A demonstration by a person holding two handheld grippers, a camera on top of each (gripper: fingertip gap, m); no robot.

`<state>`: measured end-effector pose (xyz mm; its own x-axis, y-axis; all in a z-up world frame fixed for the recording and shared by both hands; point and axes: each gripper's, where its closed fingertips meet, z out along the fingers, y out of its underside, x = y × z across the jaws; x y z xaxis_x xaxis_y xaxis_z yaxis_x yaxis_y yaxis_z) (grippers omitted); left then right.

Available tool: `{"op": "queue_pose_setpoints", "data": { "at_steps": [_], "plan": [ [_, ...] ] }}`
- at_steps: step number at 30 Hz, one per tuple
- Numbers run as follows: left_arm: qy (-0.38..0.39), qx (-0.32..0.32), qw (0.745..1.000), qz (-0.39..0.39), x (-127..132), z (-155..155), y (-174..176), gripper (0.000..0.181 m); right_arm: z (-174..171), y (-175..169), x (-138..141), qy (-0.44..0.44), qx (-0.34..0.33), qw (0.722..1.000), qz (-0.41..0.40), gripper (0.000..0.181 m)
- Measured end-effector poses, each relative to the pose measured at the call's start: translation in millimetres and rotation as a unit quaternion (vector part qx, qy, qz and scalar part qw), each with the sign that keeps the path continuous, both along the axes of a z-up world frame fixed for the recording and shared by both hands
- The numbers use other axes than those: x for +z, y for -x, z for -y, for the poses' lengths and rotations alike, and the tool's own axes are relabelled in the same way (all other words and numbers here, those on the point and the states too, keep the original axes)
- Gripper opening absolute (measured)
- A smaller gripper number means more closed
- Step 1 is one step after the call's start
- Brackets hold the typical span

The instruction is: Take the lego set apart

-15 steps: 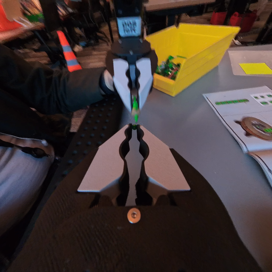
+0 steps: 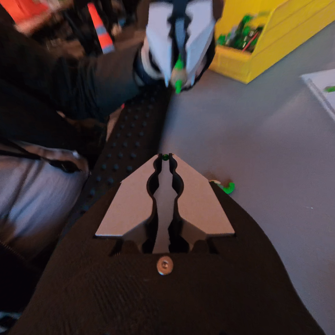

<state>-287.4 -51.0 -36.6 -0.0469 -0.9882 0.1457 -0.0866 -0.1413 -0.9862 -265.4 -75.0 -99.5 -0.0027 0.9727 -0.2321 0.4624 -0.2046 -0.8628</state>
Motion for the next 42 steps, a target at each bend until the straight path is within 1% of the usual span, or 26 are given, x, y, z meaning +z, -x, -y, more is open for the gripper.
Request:
{"op": "queue_pose_setpoints", "data": {
  "at_steps": [2,3,5,7,9,10,12,14,16,20,22,23,25,28,31,33,35,38,42],
  "plan": [
    [0.005,0.009,1.0,-0.001,-1,-5,2,0.005,6,4,-19,-0.041,0.019,0.998,0.051,0.007],
    [0.006,0.02,1.0,-0.016,-7,-9,1,0.005,7,6,-23,-0.065,0.026,0.996,0.062,0.007],
    [0.007,0.051,0.996,-0.069,-26,-19,-1,0.005,7,8,-20,-0.12,0.034,0.991,0.054,0.007],
    [0.023,0.087,0.986,-0.141,-54,-33,0,0.006,3,5,-20,-0.166,0.033,0.984,0.055,0.007],
    [0.057,0.079,0.976,-0.194,-75,-33,0,0.006,2,1,-34,-0.166,0.038,0.982,0.088,0.007],
    [0.069,0.072,0.974,-0.203,-79,-31,-2,0.006,3,-1,-43,-0.154,0.041,0.981,0.109,0.007],
    [0.063,0.075,0.974,-0.202,-79,-31,-2,0.005,3,-3,-57,-0.14,0.044,0.978,0.15,0.015],
    [0.055,0.076,0.976,-0.196,-76,-31,-2,0.005,3,-1,-54,-0.135,0.042,0.979,0.143,0.023],
    [0.06,0.066,0.978,-0.186,-72,-28,-3,0.005,-2,-3,-43,-0.136,0.028,0.983,0.122,0.023],
    [0.039,0.05,0.983,-0.171,-65,-21,-6,0.005,-14,-7,-3,-0.142,-0.017,0.989,0.033,0.022],
    [0.026,0.046,0.984,-0.169,-63,-18,-7,0.005,-17,-9,5,-0.143,-0.027,0.989,0.015,0.022],
    [0.022,0.049,0.984,-0.17,-63,-19,-7,0.005,-15,-9,2,-0.138,-0.024,0.99,0.021,0.022],
    [0.026,0.049,0.984,-0.17,-64,-19,-6,0.006,-10,-8,-12,-0.124,-0.007,0.991,0.049,0.023],
    [0.034,0.052,0.983,-0.172,-65,-21,-5,0.005,-10,-9,-33,-0.144,0.005,0.984,0.105,0.026],
    [0.028,0.068,0.982,-0.171,-64,-26,-4,0.005,-18,-12,-32,-0.171,-0.014,0.979,0.111,0.025],
    [0.033,0.08,0.981,-0.171,-64,-30,-2,0.006,-21,-11,-26,-0.166,-0.024,0.981,0.094,0.025],
    [0.042,0.095,0.979,-0.175,-66,-36,0,0.006,-21,-8,-25,-0.16,-0.028,0.983,0.09,0.025],
    [0.049,0.11,0.975,-0.185,-71,-42,3,0.005,-9,4,-30,-0.143,-0.008,0.985,0.091,0.023],
    [0.044,0.114,0.974,-0.192,-73,-43,3,0.005,-1,18,-44,-0.15,0.007,0.98,0.128,0.022]
  ]
}}
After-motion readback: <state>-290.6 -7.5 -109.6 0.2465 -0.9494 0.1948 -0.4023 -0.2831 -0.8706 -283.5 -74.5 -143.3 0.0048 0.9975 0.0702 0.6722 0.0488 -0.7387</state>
